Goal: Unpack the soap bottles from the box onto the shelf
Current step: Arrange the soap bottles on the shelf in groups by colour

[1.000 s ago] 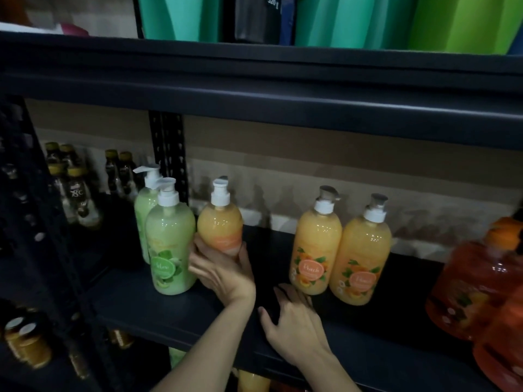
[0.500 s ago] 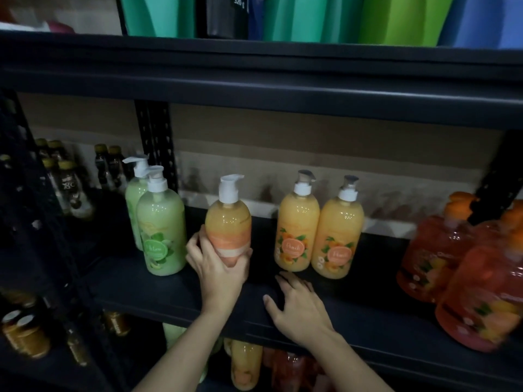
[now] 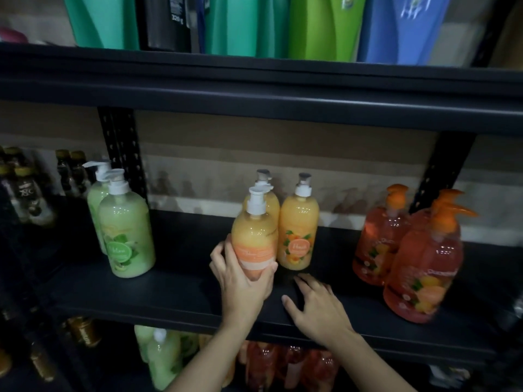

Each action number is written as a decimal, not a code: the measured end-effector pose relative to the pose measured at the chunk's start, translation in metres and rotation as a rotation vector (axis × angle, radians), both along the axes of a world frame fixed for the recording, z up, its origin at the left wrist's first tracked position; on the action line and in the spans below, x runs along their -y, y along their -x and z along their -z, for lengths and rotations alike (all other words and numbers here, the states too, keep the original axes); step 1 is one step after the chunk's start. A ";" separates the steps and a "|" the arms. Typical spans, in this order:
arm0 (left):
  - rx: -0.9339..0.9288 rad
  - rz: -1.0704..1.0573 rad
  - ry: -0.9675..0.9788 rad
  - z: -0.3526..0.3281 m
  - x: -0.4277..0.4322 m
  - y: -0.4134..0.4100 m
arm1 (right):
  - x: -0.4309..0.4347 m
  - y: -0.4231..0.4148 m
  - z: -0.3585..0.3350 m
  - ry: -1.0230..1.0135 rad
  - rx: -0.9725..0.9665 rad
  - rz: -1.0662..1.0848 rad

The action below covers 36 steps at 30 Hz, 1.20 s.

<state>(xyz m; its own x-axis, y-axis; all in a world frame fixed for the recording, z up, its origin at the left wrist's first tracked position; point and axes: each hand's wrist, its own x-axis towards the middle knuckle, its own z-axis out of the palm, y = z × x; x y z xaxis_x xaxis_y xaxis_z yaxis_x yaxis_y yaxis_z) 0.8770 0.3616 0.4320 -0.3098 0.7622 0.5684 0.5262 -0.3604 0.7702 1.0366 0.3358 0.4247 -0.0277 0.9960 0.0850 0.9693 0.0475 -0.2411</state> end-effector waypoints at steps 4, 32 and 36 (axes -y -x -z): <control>-0.005 0.042 0.000 -0.001 -0.002 -0.019 | -0.001 -0.019 -0.002 0.030 -0.012 0.068; 0.156 0.081 0.156 -0.008 -0.017 -0.034 | -0.024 -0.044 0.006 0.073 -0.015 0.097; 0.226 0.336 0.366 -0.010 -0.026 -0.003 | -0.024 -0.045 0.006 0.068 -0.021 0.098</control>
<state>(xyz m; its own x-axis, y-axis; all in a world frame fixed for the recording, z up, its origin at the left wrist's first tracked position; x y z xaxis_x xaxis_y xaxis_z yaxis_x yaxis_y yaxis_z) 0.8800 0.3873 0.4417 -0.0983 0.9759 0.1946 0.2353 -0.1672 0.9574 1.0815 0.3597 0.4185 0.0709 0.9973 0.0165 0.9632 -0.0641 -0.2609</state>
